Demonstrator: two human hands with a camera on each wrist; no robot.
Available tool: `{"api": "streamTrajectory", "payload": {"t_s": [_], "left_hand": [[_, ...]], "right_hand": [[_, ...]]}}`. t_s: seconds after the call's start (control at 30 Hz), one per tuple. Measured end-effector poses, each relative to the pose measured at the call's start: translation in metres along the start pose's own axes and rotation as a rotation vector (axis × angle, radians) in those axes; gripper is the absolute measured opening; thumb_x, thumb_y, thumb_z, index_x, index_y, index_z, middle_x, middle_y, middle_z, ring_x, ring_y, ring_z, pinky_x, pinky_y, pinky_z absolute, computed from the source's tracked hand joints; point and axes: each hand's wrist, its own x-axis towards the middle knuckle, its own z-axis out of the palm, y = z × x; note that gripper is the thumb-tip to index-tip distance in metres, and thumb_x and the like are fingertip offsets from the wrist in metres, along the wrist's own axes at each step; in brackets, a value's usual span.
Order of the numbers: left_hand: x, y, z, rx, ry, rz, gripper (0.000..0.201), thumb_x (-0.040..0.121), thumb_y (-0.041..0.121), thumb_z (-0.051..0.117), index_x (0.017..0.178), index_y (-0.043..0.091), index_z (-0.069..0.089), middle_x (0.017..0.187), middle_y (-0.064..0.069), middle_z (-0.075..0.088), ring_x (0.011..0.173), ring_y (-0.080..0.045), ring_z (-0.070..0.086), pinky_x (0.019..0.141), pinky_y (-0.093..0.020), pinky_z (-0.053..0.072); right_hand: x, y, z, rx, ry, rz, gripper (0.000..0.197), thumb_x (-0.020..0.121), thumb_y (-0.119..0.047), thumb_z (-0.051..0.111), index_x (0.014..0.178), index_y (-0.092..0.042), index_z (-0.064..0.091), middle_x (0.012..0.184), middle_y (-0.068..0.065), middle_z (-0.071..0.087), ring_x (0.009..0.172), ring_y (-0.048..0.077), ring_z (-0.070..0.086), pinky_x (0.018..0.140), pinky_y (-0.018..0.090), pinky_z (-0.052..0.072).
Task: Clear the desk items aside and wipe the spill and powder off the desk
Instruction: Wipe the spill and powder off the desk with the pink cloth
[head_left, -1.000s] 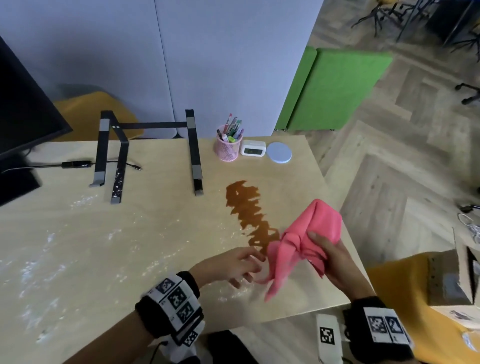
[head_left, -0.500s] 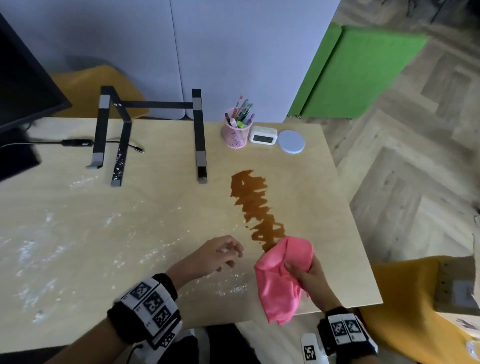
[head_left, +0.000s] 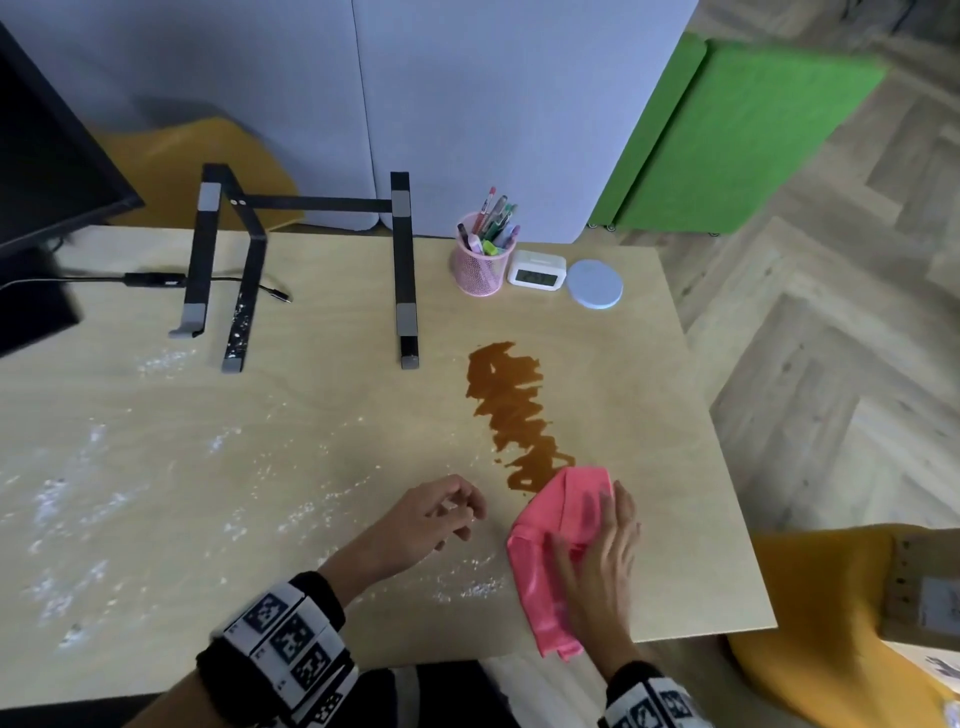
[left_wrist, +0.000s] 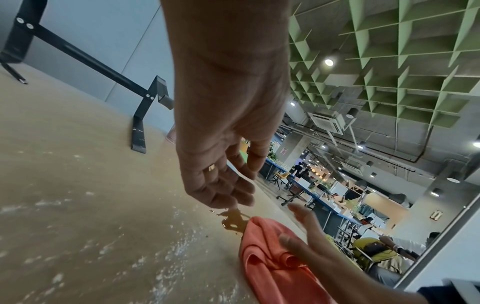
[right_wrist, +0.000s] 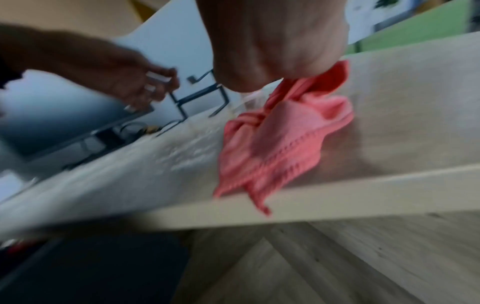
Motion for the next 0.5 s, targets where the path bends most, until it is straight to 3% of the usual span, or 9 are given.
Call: {"api": "streamTrajectory", "payload": {"t_s": [0.03, 0.1, 0.2, 0.33, 0.5], "left_hand": [[0.001, 0.0, 0.0, 0.007, 0.0, 0.007, 0.015, 0.095, 0.011, 0.046, 0.097, 0.014, 0.061, 0.103, -0.001, 0.065, 0.08, -0.009, 0.064, 0.063, -0.02, 0.043], [0.003, 0.0, -0.001, 0.014, 0.0, 0.017, 0.016, 0.095, 0.01, 0.046, 0.096, 0.014, 0.061, 0.102, -0.003, 0.064, 0.081, -0.011, 0.064, 0.064, -0.022, 0.043], [0.006, 0.002, -0.003, 0.001, 0.02, 0.033, 0.016, 0.095, 0.01, 0.045, 0.095, 0.013, 0.061, 0.101, -0.005, 0.063, 0.081, -0.013, 0.063, 0.064, -0.023, 0.043], [0.006, 0.001, -0.008, -0.015, 0.067, 0.047, 0.016, 0.096, 0.011, 0.046, 0.093, 0.016, 0.061, 0.101, 0.0, 0.064, 0.081, -0.011, 0.064, 0.065, -0.021, 0.046], [0.003, -0.001, -0.011, -0.06, 0.092, 0.052, 0.016, 0.096, 0.011, 0.047, 0.093, 0.016, 0.062, 0.097, 0.004, 0.065, 0.08, -0.01, 0.063, 0.065, -0.02, 0.046]], "right_hand": [[-0.005, -0.001, 0.009, -0.031, -0.072, -0.012, 0.075, 0.091, -0.053, 0.032, 0.146, -0.005, 0.013, 0.155, 0.015, 0.011, 0.143, 0.032, 0.012, 0.11, 0.057, 0.007], [-0.01, 0.002, 0.03, -0.117, -0.174, 0.022, 0.077, 0.093, -0.053, 0.027, 0.149, -0.004, 0.005, 0.158, 0.012, 0.002, 0.146, 0.028, 0.002, 0.118, 0.05, 0.002], [-0.01, 0.004, 0.047, -0.203, -0.211, 0.102, 0.073, 0.095, -0.05, 0.02, 0.149, -0.003, 0.001, 0.158, 0.012, 0.001, 0.146, 0.027, 0.003, 0.118, 0.041, 0.002], [-0.006, 0.003, 0.05, -0.236, -0.179, 0.123, 0.074, 0.094, -0.052, 0.016, 0.149, -0.004, 0.003, 0.157, 0.014, 0.006, 0.146, 0.023, -0.002, 0.118, 0.033, -0.009], [0.0, 0.002, 0.054, -0.241, -0.174, 0.156, 0.071, 0.096, -0.05, 0.01, 0.148, -0.002, 0.009, 0.156, 0.017, 0.013, 0.144, 0.026, 0.007, 0.118, 0.034, -0.004]]}}
